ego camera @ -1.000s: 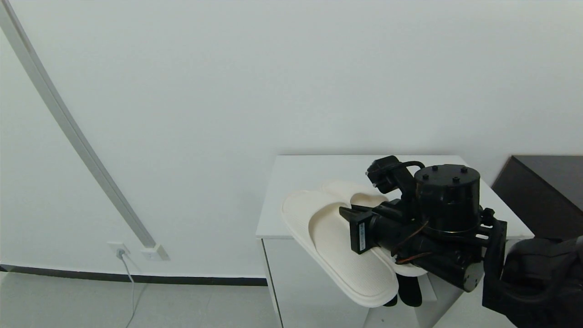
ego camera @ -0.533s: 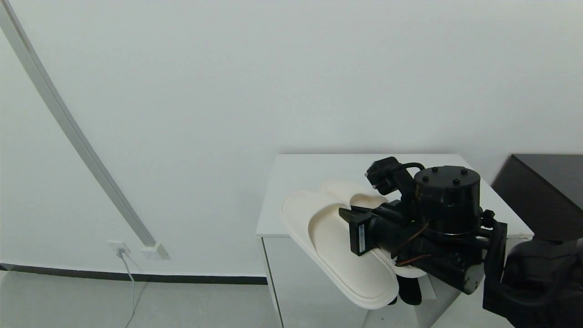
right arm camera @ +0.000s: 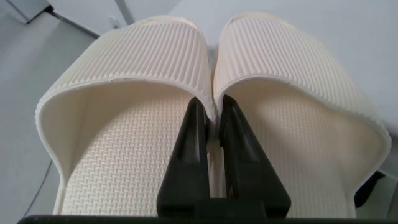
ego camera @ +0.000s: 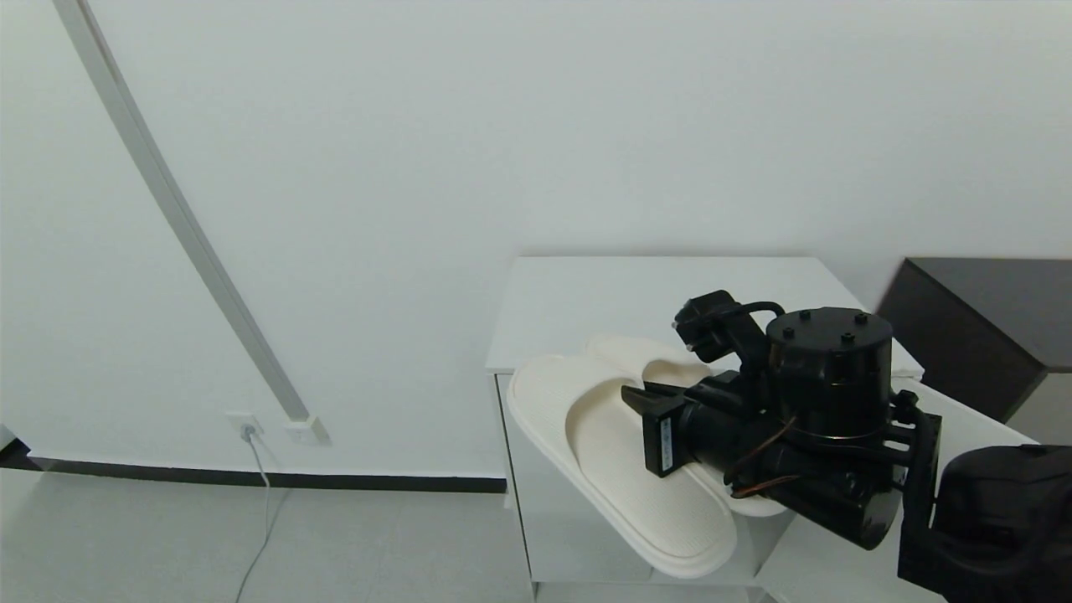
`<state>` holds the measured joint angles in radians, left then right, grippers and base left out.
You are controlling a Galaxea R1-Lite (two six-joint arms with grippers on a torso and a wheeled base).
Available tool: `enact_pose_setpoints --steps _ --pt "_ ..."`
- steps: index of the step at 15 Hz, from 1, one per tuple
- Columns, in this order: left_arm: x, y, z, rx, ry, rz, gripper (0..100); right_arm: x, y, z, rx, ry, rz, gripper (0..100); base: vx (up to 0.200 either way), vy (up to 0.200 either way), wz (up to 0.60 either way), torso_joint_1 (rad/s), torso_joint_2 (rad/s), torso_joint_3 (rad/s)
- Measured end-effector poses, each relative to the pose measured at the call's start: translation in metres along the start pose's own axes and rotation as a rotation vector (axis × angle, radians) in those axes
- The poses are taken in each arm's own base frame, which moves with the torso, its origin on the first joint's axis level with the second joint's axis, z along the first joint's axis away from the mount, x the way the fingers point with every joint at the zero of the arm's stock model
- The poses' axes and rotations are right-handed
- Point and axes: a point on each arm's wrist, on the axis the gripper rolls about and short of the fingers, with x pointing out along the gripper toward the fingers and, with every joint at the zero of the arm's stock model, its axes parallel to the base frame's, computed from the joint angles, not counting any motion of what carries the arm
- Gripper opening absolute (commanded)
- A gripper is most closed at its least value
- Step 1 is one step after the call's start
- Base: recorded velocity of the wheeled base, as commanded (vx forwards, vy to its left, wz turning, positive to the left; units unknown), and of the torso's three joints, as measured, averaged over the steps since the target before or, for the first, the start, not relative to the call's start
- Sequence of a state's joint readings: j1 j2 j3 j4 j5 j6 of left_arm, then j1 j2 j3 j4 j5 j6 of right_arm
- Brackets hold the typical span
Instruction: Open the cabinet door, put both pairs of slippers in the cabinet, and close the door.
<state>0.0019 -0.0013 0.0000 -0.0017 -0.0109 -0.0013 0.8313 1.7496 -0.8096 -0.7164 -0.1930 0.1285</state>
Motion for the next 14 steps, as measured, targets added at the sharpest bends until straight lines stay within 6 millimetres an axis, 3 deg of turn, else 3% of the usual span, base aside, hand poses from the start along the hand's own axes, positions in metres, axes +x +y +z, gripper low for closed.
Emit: enact_pose_setpoints --steps 2,14 --pt "0.0000 0.0000 0.0000 0.000 0.000 0.000 0 0.0000 0.0001 -0.0001 0.000 0.001 0.000 0 -0.200 0.000 0.00 0.002 0.00 0.005" --pt "0.0000 0.0000 0.0000 0.000 0.000 0.000 0 -0.0013 0.0001 -0.0053 -0.005 0.017 -0.001 0 0.000 0.000 0.00 0.000 0.00 0.000"
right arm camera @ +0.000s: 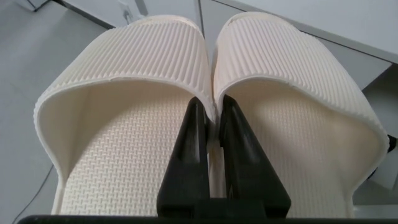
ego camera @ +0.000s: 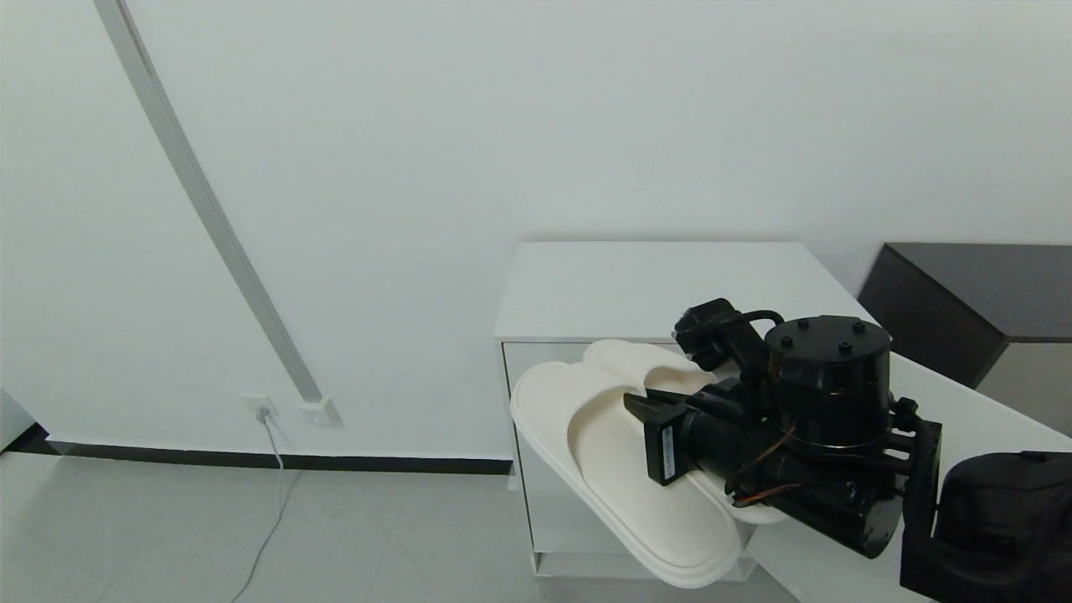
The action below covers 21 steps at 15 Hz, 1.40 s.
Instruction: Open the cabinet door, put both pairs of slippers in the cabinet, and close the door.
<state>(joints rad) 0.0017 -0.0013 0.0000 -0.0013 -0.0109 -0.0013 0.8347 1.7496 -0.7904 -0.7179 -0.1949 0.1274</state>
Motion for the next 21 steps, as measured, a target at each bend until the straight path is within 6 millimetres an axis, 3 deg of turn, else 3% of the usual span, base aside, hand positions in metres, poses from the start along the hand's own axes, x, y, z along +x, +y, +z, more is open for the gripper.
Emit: enact_pose_setpoints --steps 6,21 --pt "0.0000 0.0000 0.0000 0.000 0.000 0.000 0 -0.0004 0.0008 -0.0014 -0.004 0.004 0.002 0 0.000 0.000 0.00 0.000 0.00 0.000" --pt "0.0000 0.0000 0.0000 0.001 0.000 0.000 0 -0.0016 0.0003 -0.0063 -0.007 0.019 -0.011 0 0.000 -0.200 0.00 0.003 0.00 0.002"
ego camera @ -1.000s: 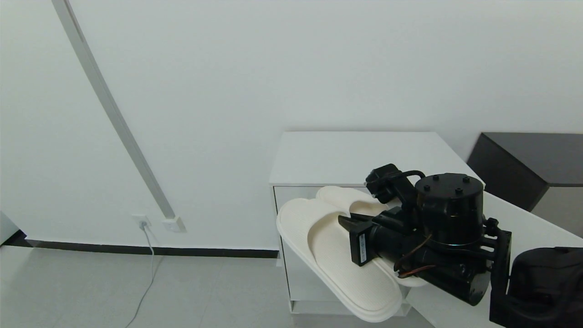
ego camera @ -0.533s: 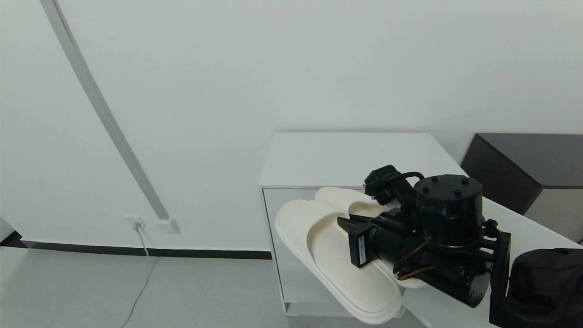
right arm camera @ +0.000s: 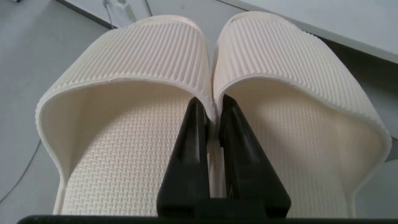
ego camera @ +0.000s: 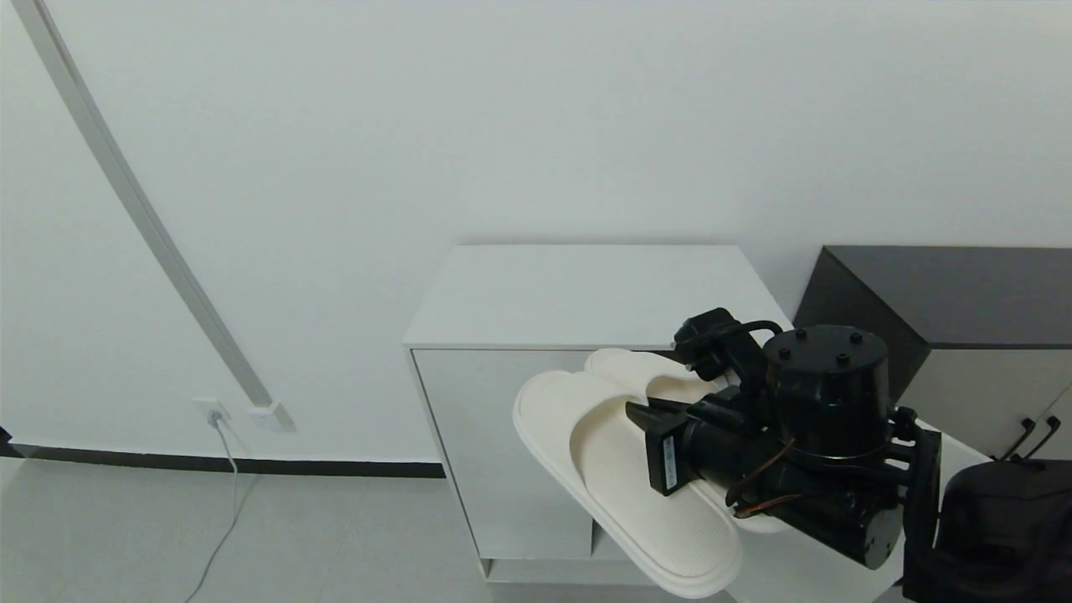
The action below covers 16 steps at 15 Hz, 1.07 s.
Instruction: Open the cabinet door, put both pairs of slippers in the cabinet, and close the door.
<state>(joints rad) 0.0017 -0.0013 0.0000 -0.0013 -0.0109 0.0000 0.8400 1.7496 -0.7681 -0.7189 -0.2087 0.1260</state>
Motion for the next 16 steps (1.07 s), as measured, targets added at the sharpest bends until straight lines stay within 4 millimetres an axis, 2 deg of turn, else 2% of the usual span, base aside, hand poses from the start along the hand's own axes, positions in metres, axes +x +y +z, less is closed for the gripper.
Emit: enact_pose_setpoints --steps 3,16 --pt "0.0000 0.0000 0.0000 0.000 0.000 0.000 0 -0.0003 -0.0003 -0.0015 -0.001 0.005 -0.002 0 0.000 -0.200 0.00 0.001 0.00 0.001" --pt "0.0000 0.0000 0.0000 0.002 0.000 0.000 0 -0.0012 -0.0066 -0.0095 0.003 0.010 -0.018 0 0.000 0.000 0.00 0.000 0.00 0.000"
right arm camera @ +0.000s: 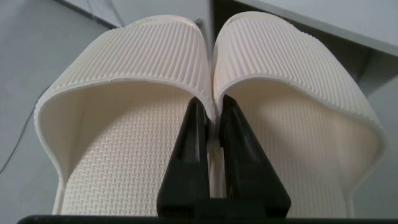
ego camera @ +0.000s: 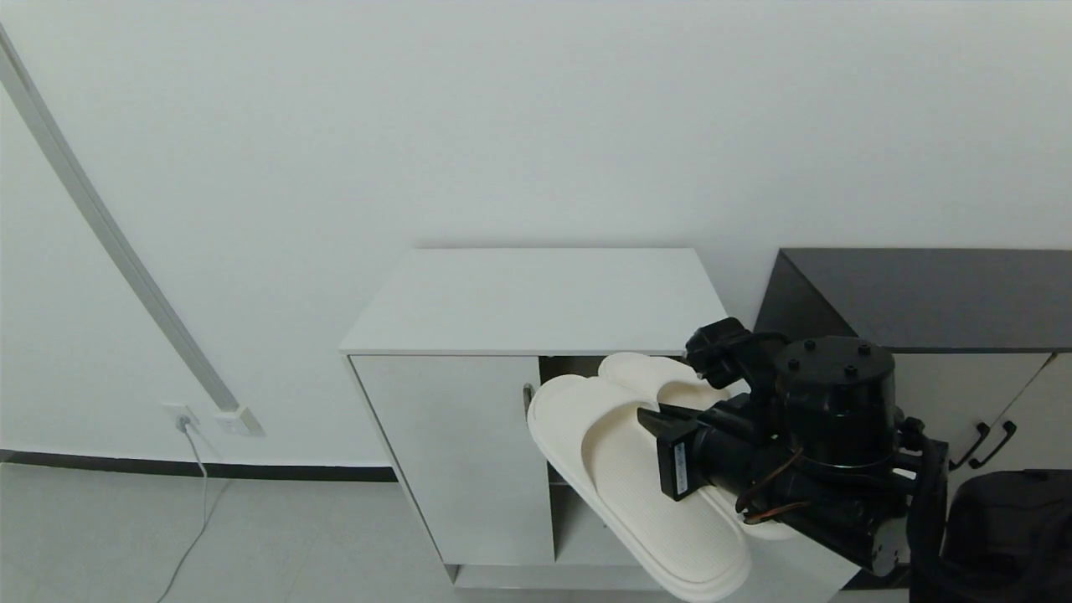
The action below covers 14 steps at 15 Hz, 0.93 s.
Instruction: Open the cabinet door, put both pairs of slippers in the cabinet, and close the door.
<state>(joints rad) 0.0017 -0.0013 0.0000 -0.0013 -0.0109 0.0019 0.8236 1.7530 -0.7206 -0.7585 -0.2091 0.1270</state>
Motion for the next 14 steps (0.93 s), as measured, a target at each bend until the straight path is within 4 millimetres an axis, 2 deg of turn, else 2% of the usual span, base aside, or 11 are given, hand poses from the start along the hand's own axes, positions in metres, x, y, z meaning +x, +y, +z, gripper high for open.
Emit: enact_pose_setpoints --steps 2,7,14 --pt "0.0000 0.0000 0.0001 0.000 -0.001 0.000 0 0.0006 0.0005 -0.0013 0.000 -0.006 0.005 0 0.000 0.000 0.00 -0.043 0.11 0.062" --pt "0.0000 0.0000 0.0000 0.000 0.000 0.000 0 0.0000 0.0003 -0.0045 -0.012 -0.012 0.008 0 0.000 0.000 0.00 -0.157 0.37 0.203" --pt "0.0000 0.0000 0.0000 0.000 0.000 -0.001 0 0.0007 0.0003 -0.0081 -0.016 0.000 0.010 0 0.000 0.000 0.00 -0.215 0.52 0.293"
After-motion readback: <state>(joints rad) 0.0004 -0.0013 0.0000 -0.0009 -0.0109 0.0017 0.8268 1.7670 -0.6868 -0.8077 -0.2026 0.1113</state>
